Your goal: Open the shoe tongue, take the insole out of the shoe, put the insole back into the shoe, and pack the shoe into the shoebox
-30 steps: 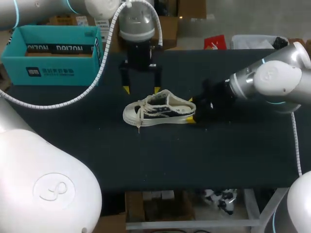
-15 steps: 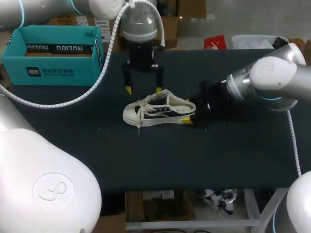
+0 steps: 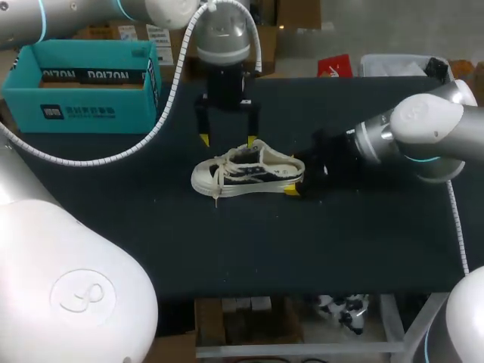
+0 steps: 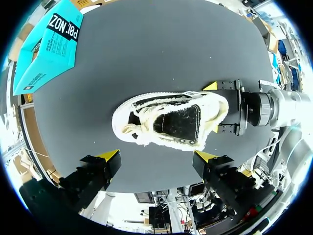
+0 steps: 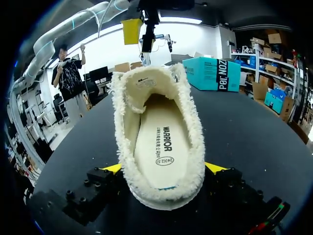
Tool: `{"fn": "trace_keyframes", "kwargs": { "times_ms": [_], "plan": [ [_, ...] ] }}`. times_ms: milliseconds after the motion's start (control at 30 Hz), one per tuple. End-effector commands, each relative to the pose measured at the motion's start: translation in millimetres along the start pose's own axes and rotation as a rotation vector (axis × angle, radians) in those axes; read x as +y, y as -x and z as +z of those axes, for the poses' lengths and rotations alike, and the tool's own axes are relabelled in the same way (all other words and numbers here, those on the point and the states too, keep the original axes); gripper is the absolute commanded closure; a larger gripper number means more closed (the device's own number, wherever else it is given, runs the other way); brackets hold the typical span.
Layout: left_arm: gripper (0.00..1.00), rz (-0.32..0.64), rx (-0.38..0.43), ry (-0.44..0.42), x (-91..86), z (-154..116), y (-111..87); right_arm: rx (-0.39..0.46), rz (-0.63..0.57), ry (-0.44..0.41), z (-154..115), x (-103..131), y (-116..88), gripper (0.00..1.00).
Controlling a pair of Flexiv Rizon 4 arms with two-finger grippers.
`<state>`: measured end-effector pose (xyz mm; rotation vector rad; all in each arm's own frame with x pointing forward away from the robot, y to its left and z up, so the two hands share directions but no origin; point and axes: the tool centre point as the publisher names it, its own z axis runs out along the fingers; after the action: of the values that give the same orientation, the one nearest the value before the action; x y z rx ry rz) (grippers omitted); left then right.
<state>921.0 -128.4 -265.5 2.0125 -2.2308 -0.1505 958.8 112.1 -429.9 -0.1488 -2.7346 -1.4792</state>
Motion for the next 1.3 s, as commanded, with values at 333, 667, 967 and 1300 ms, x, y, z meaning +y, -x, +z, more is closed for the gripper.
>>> {"fn": "trace_keyframes", "kwargs": {
  "times_ms": [333,667,967,1300],
  "plan": [
    [0.0,-0.039,-0.093,-0.011,5.1,8.3,-34.1,-0.066,0.031,-0.067,8.0,-0.9,-2.2,1.0],
    [0.07,-0.118,-0.145,0.009,-19.2,26.6,-45.4,-0.066,0.031,-0.067,8.0,-0.9,-2.2,1.0],
    [0.07,-0.101,-0.169,-0.005,-23.5,34.0,-48.6,-0.066,0.031,-0.067,8.0,-0.9,-2.2,1.0],
    [0.52,-0.121,-0.231,0.016,-25.4,46.0,-50.8,-0.066,0.031,-0.067,8.0,-0.9,-2.2,1.0]
  ]
}}
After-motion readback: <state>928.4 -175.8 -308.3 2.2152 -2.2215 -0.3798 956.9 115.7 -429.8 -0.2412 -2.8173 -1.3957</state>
